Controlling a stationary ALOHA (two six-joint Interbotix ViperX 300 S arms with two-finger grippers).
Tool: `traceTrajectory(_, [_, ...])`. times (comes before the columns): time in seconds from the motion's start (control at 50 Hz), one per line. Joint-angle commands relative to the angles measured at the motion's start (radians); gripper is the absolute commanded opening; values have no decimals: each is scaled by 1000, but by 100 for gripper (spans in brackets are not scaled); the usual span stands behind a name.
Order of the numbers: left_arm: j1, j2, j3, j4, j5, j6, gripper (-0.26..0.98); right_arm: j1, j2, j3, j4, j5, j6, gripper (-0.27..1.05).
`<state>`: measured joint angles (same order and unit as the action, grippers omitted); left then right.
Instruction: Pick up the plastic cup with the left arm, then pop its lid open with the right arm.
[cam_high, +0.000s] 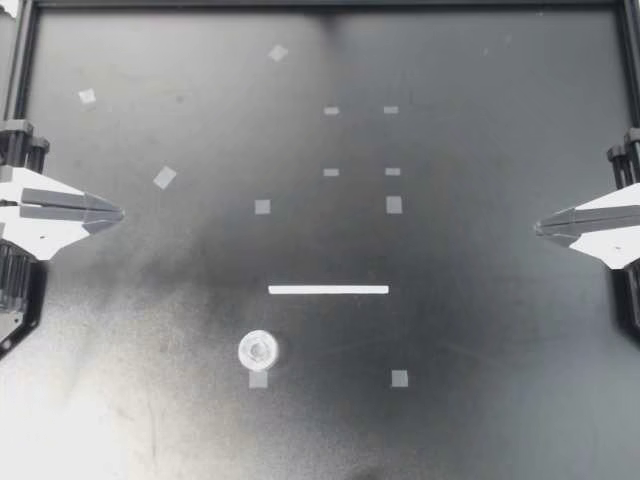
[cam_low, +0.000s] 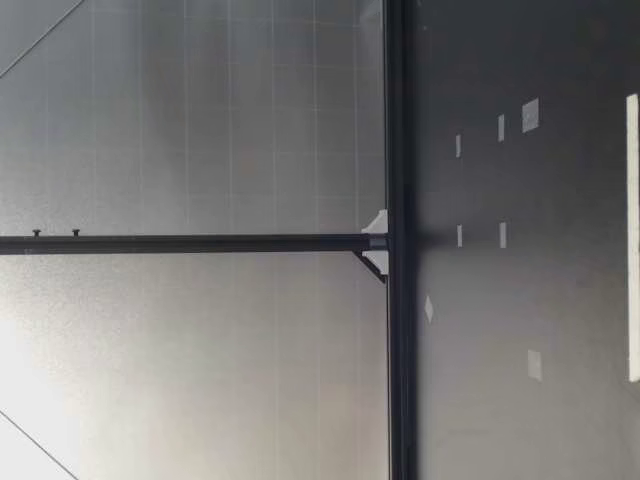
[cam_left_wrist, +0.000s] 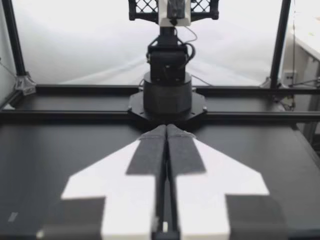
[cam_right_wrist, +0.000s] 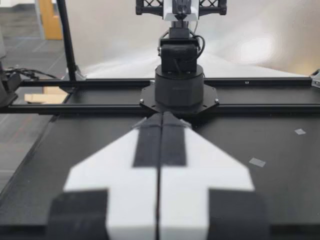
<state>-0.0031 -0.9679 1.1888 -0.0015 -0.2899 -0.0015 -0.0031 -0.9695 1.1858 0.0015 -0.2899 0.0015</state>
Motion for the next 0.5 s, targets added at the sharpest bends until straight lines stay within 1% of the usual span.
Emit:
traceTrajectory(0.0, [-14,-8,51,-2,-11,6,7,-5,9,8,2,-6,0,1])
traceTrajectory(0.04, [-14,-14,67,-3,-17,-5,2,-6,5,25,0,-5,0,-4])
traceTrajectory(0.1, [-14,-20,95,-5,-32,-11,-3,-6,2,52,3,-6,3,-8])
traceTrajectory(0.18, [-14,-17,121,-12,-52,-14,-3,-6,9,72,26,-5,23,-8])
traceTrajectory(0.24, [-14,-9,127,-18,-49,-17,-3,-6,23,69,48,0,43,-8])
traceTrajectory(0.34, [-14,15,115,-18,-49,-31,-3,-6,51,29,55,37,64,-8])
traceTrajectory(0.48, [-14,66,77,-18,-38,-64,-3,-6,141,-100,55,207,81,-8])
